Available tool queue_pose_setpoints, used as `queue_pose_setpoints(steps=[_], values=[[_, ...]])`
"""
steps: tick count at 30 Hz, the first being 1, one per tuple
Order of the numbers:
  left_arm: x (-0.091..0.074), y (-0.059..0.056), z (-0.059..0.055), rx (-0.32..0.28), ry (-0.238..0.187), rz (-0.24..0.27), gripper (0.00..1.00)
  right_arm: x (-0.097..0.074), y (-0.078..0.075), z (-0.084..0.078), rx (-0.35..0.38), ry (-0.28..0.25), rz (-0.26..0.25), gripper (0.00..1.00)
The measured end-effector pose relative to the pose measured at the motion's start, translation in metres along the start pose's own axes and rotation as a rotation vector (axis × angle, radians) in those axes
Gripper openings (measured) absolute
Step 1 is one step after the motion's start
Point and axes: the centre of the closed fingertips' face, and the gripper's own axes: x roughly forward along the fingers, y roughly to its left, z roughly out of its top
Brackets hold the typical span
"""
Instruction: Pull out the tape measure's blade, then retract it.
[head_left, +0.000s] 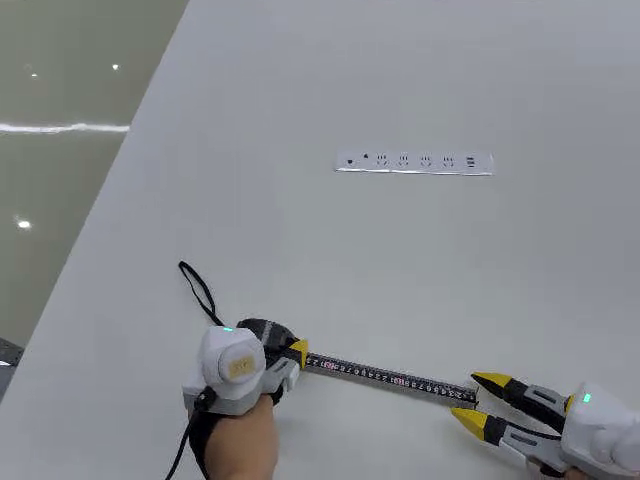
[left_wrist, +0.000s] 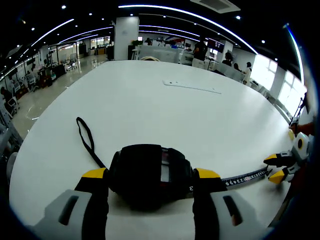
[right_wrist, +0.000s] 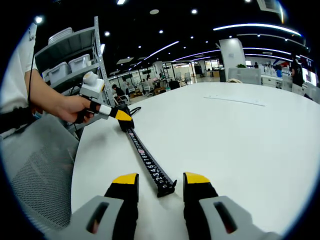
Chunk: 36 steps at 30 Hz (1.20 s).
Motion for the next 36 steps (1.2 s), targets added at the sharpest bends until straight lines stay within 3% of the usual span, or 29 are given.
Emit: queue_pose_setpoints(steps=[5, 21, 36], values=[[0.001, 0.0, -0.001, -0.005, 0.001, -0.004, 0.66, 0.0, 0.0, -0.002, 0.01, 0.006, 0.014, 0.29], [0.001, 0.0, -0.001, -0.006, 0.008, -0.005, 0.66, -0.001, -0.005, -0.011, 0.024, 0.039, 0.041, 0.24], [0.0, 0.0, -0.002, -0.004, 0.008, -0.007, 0.66, 0.002, -0.009, -0.012, 0.082, 0.029, 0.085, 0.18]])
